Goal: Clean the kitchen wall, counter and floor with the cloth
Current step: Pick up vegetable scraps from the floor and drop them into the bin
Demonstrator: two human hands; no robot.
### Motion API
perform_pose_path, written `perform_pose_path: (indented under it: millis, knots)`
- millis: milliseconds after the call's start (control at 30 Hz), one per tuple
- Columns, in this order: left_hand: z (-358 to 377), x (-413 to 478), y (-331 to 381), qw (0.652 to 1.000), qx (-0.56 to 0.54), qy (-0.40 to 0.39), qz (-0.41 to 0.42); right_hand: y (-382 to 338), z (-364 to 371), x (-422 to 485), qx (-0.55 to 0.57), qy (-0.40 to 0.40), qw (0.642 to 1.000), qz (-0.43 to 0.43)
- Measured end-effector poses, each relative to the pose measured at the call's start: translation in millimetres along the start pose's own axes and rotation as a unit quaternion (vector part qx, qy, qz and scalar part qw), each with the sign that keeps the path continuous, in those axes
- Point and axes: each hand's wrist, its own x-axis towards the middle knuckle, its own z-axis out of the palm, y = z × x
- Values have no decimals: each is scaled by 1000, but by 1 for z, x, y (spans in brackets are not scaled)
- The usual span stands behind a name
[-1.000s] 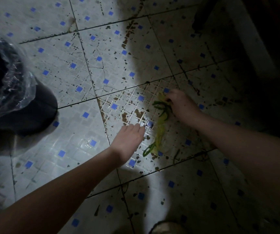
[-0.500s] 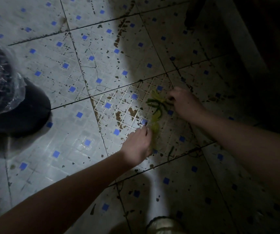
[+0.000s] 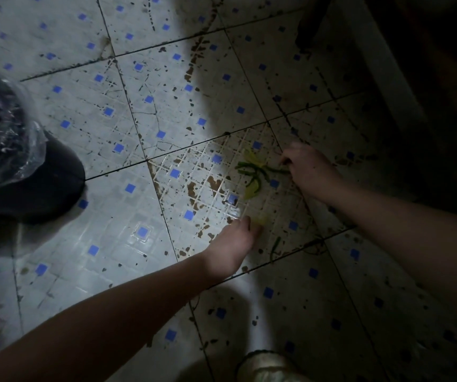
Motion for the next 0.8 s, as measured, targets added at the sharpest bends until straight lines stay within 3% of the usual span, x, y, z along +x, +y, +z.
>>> perform_pose_path:
  millis: [100, 300, 400, 800]
  knots:
    - [0, -2, -2, 999, 35, 6, 33, 0, -1, -2, 3, 6, 1000, -7]
    - [-14, -8, -4, 1000, 14, 9, 20, -3, -3, -3, 4, 6, 1000, -2]
    - [-26, -16, -13, 997, 64, 17, 27, -13, -6, -4, 6, 11, 1000, -8]
    - [-109, -54, -47, 990, 99, 58, -87, -70, -22, 7, -16, 48, 995, -83]
